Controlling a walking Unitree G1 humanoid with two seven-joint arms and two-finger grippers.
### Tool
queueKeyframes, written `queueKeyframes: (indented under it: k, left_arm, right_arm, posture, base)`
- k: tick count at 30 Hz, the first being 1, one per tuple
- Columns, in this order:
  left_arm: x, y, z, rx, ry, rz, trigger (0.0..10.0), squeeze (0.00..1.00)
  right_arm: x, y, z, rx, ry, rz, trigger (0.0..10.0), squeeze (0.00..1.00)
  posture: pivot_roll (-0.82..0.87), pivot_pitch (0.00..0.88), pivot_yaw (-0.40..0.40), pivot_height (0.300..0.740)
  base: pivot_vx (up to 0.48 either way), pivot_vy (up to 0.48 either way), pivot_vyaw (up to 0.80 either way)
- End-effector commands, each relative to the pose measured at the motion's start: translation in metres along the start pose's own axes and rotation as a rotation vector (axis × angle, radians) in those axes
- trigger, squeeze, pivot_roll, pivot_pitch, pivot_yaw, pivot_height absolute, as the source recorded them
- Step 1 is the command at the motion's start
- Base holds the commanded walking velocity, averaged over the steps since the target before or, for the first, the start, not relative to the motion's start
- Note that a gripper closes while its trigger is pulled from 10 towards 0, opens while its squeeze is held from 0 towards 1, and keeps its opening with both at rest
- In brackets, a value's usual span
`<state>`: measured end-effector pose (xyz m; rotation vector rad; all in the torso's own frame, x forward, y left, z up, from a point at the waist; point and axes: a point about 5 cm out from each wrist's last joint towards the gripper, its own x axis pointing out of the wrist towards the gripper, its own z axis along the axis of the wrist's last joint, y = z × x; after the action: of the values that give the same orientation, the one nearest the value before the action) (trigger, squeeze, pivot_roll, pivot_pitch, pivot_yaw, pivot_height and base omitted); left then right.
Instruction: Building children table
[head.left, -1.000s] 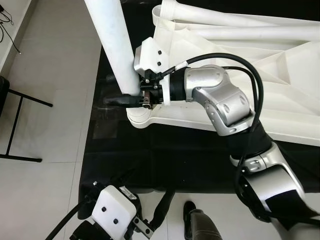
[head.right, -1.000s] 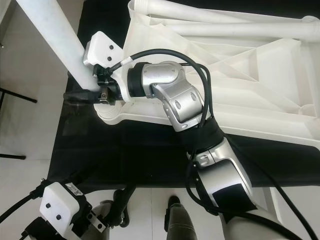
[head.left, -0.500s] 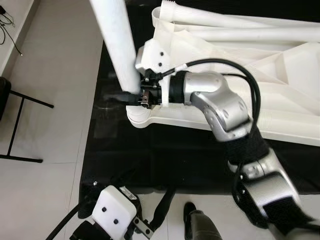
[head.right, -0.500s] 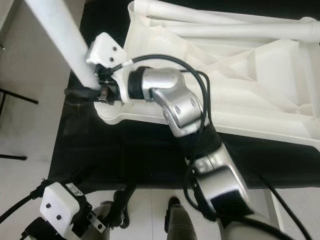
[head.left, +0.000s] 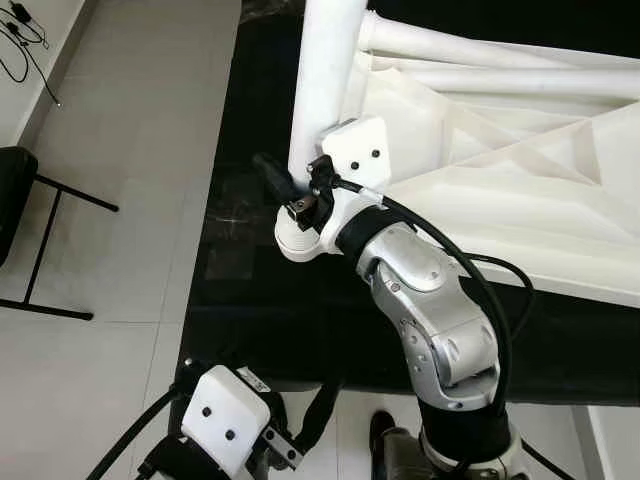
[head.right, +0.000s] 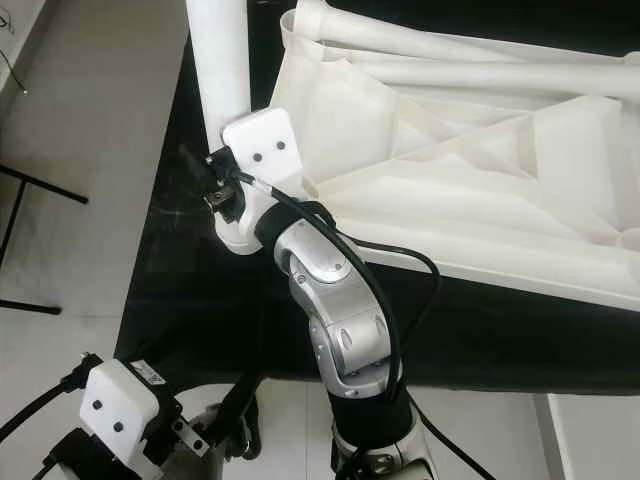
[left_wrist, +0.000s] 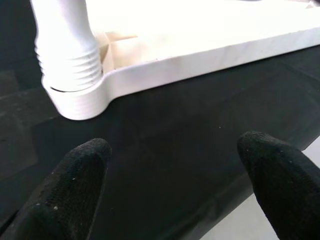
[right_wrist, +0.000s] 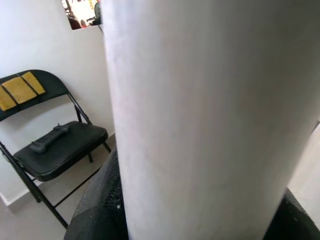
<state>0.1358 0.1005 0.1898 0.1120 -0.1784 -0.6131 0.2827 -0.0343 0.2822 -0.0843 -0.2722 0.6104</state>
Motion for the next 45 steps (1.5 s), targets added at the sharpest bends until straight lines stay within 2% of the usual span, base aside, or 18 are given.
queueKeyframes:
  k: [1,3,4,5,7,11,12,13,15,17,19,29,37,39,45]
  left_arm:
    - [-0.001,-0.001,-0.003,-0.016,0.011,0.001,10.0,0.0]
    - [0.0,0.0,-0.004,-0.01,0.009,0.006,10.0,0.0]
    - [0.001,0.0,-0.004,-0.008,0.008,0.007,10.0,0.0]
    - [0.001,0.0,-0.004,-0.008,0.008,0.007,10.0,0.0]
    - [0.001,0.001,-0.004,-0.005,0.007,0.008,10.0,0.0]
    - [0.002,0.002,-0.004,-0.004,0.006,0.008,10.0,0.0]
    - [0.003,0.002,-0.005,-0.004,0.004,0.006,10.0,0.0]
    - [0.003,0.002,-0.005,-0.004,0.004,0.006,10.0,0.0]
    - [0.003,0.002,-0.005,-0.004,0.002,0.003,10.0,0.0]
    - [0.003,0.002,-0.005,-0.004,0.002,0.003,10.0,0.0]
    - [0.003,0.001,-0.004,-0.004,0.002,0.001,10.0,0.0]
    - [0.002,-0.001,-0.003,-0.01,0.002,-0.003,10.0,0.0]
    - [0.002,-0.003,-0.003,-0.015,0.001,-0.003,10.0,0.0]
    - [0.001,-0.004,-0.002,-0.018,-0.001,-0.002,10.0,0.0]
    - [0.001,-0.004,-0.001,-0.02,-0.002,-0.001,10.0,0.0]
  right_arm:
    - [-0.012,-0.018,-0.075,0.065,0.409,-0.121,10.0,0.0]
    - [-0.007,-0.01,-0.066,0.075,0.348,-0.062,10.0,0.0]
    - [-0.003,-0.005,-0.06,0.065,0.298,0.014,10.0,0.0]
    - [-0.003,-0.005,-0.06,0.065,0.298,0.014,10.0,0.0]
    - [0.001,0.005,-0.05,0.066,0.216,0.178,10.0,0.0]
    - [0.001,0.007,-0.046,0.054,0.178,0.276,10.0,0.0]
    - [-0.002,0.006,-0.045,0.01,0.144,0.439,10.0,0.0]
    - [-0.002,0.006,-0.045,0.01,0.144,0.439,10.0,0.0]
    - [-0.003,0.003,-0.046,-0.056,0.143,0.547,10.0,0.0]
    - [-0.003,0.003,-0.046,-0.056,0.143,0.547,10.0,0.0]
    - [0.002,0.001,-0.042,-0.104,0.142,0.665,10.0,0.0]
    - [0.02,-0.004,-0.035,-0.162,0.188,0.848,10.0,0.0]
    - [0.029,-0.006,-0.031,-0.2,0.221,0.916,10.0,0.0]
    - [0.031,-0.004,-0.032,-0.233,0.233,0.96,10.0,0.0]
    - [0.032,0.002,-0.037,-0.255,0.258,1.02,10.0,0.0]
  posture:
    - [-0.01,0.459,0.011,0.74]
    - [-0.01,0.457,0.011,0.74]
    - [-0.01,0.455,0.01,0.74]
    - [-0.01,0.455,0.01,0.74]
    - [-0.01,0.455,0.012,0.74]
    - [-0.01,0.452,0.012,0.74]
    - [-0.01,0.453,0.015,0.74]
    - [-0.01,0.453,0.015,0.74]
    - [-0.01,0.455,0.017,0.74]
    - [-0.01,0.455,0.017,0.74]
    - [-0.01,0.454,0.019,0.74]
    - [0.0,0.455,0.016,0.74]
    - [0.0,0.457,0.009,0.74]
    - [0.0,0.465,0.008,0.74]
    - [0.0,0.467,0.008,0.74]
  base:
    - [0.0,0.0,0.0]
    - [0.0,0.0,0.0]
    - [0.0,0.0,0.0]
    - [0.0,0.0,0.0]
    - [0.0,0.0,0.0]
    - [0.0,0.0,0.0]
    - [0.0,0.0,0.0]
    - [0.0,0.0,0.0]
    - [0.0,0.0,0.0]
    - [0.0,0.0,0.0]
    - [0.0,0.0,0.0]
    - [0.0,0.0,0.0]
    - [0.0,0.0,0.0]
    - [0.0,0.0,0.0]
    - [0.0,0.0,0.0]
